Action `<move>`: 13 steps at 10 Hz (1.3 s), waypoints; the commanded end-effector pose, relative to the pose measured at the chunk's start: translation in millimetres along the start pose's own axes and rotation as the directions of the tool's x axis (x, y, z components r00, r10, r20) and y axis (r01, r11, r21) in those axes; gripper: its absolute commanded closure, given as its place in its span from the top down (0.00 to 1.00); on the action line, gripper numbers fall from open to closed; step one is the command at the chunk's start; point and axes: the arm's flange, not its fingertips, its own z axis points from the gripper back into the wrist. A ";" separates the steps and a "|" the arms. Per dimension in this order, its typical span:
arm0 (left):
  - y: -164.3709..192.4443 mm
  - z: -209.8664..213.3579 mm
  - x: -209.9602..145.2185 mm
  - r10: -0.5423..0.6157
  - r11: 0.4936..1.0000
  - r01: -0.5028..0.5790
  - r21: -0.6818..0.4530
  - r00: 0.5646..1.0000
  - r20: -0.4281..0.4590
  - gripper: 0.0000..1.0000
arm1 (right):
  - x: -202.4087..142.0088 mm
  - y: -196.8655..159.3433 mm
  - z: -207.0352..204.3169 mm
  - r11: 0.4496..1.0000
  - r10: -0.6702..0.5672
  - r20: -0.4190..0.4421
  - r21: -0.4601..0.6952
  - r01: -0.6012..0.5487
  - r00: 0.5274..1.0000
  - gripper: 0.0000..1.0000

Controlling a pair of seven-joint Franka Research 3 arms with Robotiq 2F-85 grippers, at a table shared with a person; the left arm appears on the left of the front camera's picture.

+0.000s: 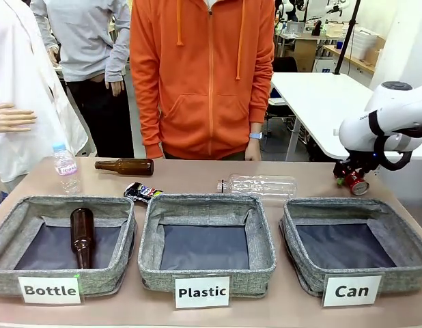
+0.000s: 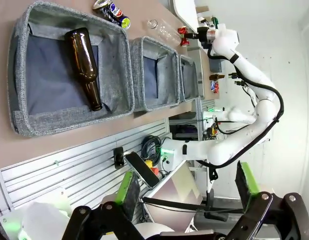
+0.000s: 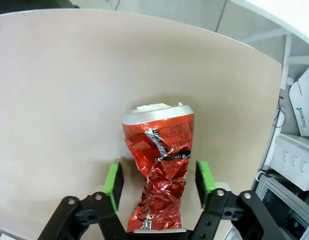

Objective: Sort the can waste into the basket.
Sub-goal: Pick up the can waste from the table and place it in the right Fabric basket.

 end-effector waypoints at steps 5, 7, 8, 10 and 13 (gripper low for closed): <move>-0.4 0.8 -2.5 0.004 1.000 -0.004 0.002 1.000 0.005 1.00 | 5.6 -0.5 2.3 1.000 0.002 0.034 0.021 -0.003 0.999 0.00; -0.4 0.8 -2.5 0.004 1.000 -0.004 0.002 1.000 0.005 1.00 | 4.0 0.6 6.3 1.000 0.012 0.040 0.015 -0.013 0.999 0.00; -0.4 0.8 -2.5 0.004 1.000 -0.004 0.002 1.000 0.005 1.00 | 1.0 0.1 12.6 1.000 0.013 0.049 0.020 -0.014 0.999 0.00; -0.4 0.8 -2.5 0.004 1.000 -0.004 0.002 1.000 0.005 1.00 | -19.6 0.6 58.8 0.999 0.051 0.070 0.016 -0.052 0.996 0.00; -0.4 0.8 -2.5 0.004 1.000 -0.004 0.002 1.000 0.005 1.00 | -109.1 13.2 185.8 0.942 0.313 0.164 0.070 -0.327 0.936 0.20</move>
